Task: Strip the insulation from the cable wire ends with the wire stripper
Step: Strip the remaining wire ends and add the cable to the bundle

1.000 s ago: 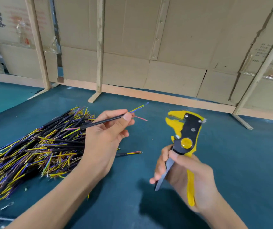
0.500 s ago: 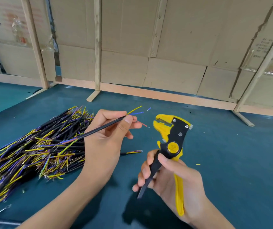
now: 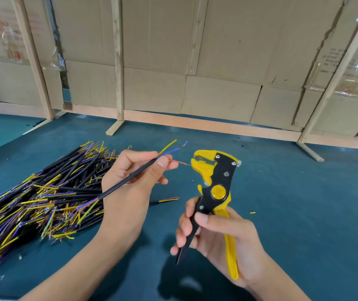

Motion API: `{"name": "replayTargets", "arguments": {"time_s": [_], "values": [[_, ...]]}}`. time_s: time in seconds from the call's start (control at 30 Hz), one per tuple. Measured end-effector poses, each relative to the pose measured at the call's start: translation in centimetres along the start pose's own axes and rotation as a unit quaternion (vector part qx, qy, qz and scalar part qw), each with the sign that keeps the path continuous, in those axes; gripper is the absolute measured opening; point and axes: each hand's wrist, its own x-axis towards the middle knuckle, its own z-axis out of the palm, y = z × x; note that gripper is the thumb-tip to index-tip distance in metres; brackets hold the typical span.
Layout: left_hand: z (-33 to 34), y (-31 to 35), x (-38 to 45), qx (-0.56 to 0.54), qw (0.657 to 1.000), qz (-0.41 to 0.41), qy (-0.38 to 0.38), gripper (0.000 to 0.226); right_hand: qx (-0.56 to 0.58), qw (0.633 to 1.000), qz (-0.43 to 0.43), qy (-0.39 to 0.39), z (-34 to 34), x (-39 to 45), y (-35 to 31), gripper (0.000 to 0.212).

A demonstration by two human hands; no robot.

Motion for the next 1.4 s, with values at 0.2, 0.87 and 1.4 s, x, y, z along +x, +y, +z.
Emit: {"name": "replayTargets", "arguments": {"time_s": [0.2,0.87,1.4], "values": [[-0.1,0.6,0.5,-0.073,0.997,-0.025,0.026,0.015,0.001,0.998,0.03,-0.048,0.0,0.0,0.4,0.018],[0.3,0.2,-0.6,-0.029,0.999,-0.027,-0.018,0.01,-0.024,0.997,0.041,-0.064,0.0,-0.1,0.4,0.012],[0.6,0.6,-1.0,-0.012,1.0,0.001,-0.025,0.009,-0.039,0.997,0.01,-0.064,-0.2,0.0,0.4,0.004]]}}
